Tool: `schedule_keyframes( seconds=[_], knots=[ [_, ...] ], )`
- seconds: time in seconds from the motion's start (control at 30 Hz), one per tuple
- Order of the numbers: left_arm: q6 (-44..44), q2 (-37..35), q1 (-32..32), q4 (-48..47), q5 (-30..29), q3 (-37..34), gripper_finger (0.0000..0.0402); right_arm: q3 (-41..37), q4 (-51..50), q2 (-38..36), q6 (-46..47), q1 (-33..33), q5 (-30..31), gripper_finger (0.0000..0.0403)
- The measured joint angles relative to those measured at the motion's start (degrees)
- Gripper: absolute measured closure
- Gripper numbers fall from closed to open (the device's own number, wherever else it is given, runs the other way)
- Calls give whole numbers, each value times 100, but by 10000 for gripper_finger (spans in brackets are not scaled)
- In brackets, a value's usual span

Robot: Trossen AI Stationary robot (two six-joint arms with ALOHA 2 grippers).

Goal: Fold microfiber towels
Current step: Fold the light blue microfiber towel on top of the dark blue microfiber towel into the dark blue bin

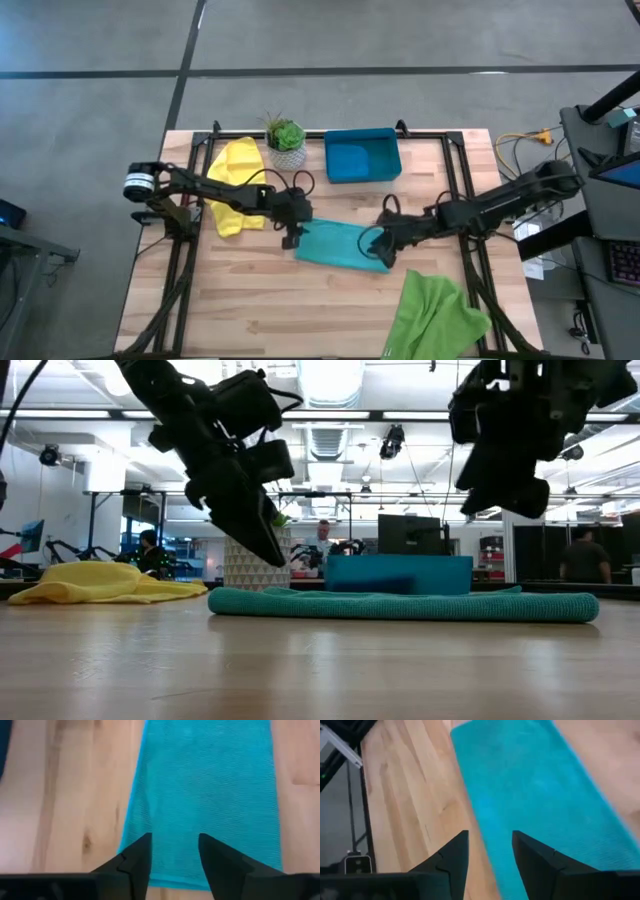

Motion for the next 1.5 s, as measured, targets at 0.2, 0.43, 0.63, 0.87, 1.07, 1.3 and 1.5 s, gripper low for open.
schedule_keyframes(
  seconds=[0.2, 0.43, 0.63, 0.87, 1.07, 1.3, 1.5],
  knots=[
    [589, 400, -11, -94, -3, 159, 353, -4, 146, 477, 670, 330, 39, 291],
    [-13, 813, -45, -630, -59, 199, 391, -6, -76, 992, 1056, 347, 128, 320],
    [-566, 620, -342, -992, 255, 138, 390, -6, -375, 1388, 852, -123, 342, 343],
    [-1387, 551, -876, -855, 979, 114, 389, -4, -559, 1462, -105, -989, 341, 355],
    [-1842, 534, -1155, -189, 1466, 133, 389, 63, -620, 953, -1165, -1503, 334, 360],
    [-1688, -196, -1145, -98, 1264, 119, 400, 200, 133, -1, -2011, -744, 290, 360],
    [-1709, -899, -1201, -82, 1205, -257, 401, 258, 2416, 302, -1938, 369, 277, 360]
  ],
)
